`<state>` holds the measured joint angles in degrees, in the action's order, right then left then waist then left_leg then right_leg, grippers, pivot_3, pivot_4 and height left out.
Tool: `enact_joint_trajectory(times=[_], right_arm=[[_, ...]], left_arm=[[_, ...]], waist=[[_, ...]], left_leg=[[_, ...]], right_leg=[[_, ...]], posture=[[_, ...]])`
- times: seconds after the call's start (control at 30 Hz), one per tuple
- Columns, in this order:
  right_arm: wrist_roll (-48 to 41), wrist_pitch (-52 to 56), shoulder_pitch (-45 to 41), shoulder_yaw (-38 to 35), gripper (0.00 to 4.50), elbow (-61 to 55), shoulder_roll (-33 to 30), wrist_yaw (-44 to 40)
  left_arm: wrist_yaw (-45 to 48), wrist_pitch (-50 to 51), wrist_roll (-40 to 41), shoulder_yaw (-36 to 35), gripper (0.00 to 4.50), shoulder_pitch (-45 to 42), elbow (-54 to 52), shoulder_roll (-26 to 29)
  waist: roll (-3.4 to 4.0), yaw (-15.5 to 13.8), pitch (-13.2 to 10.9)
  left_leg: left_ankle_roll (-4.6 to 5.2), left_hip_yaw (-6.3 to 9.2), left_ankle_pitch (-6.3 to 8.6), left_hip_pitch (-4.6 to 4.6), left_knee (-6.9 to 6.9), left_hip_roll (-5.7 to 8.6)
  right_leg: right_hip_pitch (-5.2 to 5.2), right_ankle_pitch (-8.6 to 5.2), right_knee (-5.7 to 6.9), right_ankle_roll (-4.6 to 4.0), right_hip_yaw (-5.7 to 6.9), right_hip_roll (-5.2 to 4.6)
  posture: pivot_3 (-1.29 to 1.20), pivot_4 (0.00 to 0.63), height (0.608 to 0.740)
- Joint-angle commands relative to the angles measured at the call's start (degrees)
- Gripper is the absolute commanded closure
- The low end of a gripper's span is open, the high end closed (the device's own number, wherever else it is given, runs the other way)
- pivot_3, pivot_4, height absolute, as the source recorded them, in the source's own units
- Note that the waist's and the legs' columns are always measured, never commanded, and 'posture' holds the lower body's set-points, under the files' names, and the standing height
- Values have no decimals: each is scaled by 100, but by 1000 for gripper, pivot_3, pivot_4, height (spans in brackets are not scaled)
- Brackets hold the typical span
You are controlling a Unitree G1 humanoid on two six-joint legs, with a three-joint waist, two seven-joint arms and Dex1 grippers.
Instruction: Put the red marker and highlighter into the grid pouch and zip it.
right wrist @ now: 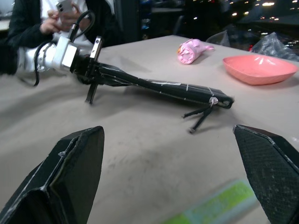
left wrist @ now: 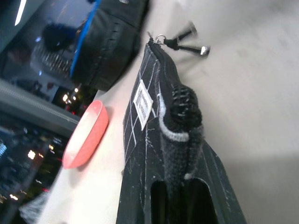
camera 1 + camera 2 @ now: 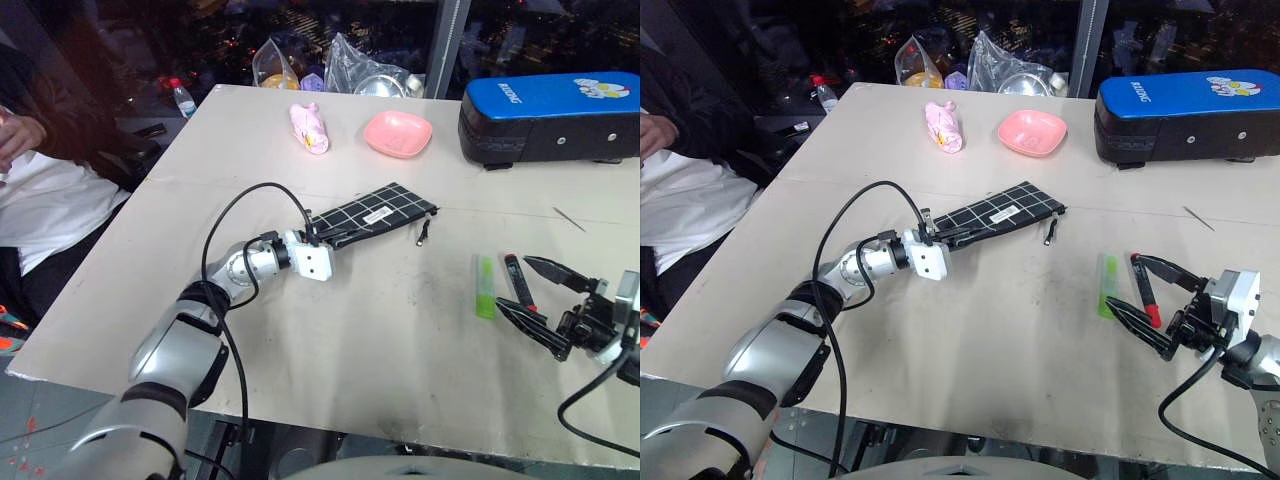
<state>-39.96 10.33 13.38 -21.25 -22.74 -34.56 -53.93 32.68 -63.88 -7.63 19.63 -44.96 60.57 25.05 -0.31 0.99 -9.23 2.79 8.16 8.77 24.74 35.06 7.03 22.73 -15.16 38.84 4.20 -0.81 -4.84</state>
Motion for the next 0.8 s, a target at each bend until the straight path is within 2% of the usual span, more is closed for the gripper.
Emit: enact_joint_trajectory(times=[0.03, 0.17, 0.27, 0.47, 0.57, 0.73, 0.8], right_arm=[[-47, 793, -598, 468, 0, -656, 274, 1307], [693, 2302, -1481, 1140, 0, -692, 223, 2843], [245, 3146, -2152, 989, 0, -356, 478, 3404], [-340, 4150, -3067, 650, 0, 256, 715, 3787], [-757, 4406, -3502, 537, 0, 505, 845, 3644], [-596, 4389, -3823, 730, 0, 832, 634, 3271], [-528, 4293, -3895, 806, 564, 872, 566, 3097]], left_arm=[[1230, 1371, 1717, -401, 4442, 404, -1496, -42], [1559, 2477, 2198, -568, 4442, 921, -2841, -28], [1615, 3112, 2358, -652, 4442, 1234, -3598, -83], [1643, 3868, 2387, -798, 4442, 1615, -4457, -177], [1712, 3954, 2336, -781, 4442, 1727, -4594, -221], [1749, 4045, 2271, -820, 4442, 1752, -4646, -322], [1785, 4055, 2253, -821, 4500, 1752, -4646, -350]], waist=[[2, 45, 1], [5, 123, 3], [5, 88, 3], [5, 69, 3], [6, 76, 3], [6, 98, 3], [6, 95, 3]], left_leg=[[0, 0, 0, -1, 0, -1], [0, 1, 0, -2, 1, -5], [0, 1, 0, 0, 2, -2], [0, 1, -1, 0, 2, 0], [0, 1, -1, 0, 2, 0], [1, -1, -1, -2, 2, -1], [1, -1, -1, 0, 2, 0]], right_leg=[[0, 0, 1, -1, -2, 1], [4, 0, 4, -3, -12, 4], [2, 0, 0, -3, -13, 3], [1, 1, 0, -4, -24, 2], [1, 1, 1, -5, -24, 2], [1, 2, 1, -5, -22, 3], [2, 2, -1, -5, -22, 2]], posture=[[0, 150, 740], [0, 150, 740], [0, 150, 740], [0, 150, 740], [0, 150, 740], [0, 150, 740], [0, 150, 740]])
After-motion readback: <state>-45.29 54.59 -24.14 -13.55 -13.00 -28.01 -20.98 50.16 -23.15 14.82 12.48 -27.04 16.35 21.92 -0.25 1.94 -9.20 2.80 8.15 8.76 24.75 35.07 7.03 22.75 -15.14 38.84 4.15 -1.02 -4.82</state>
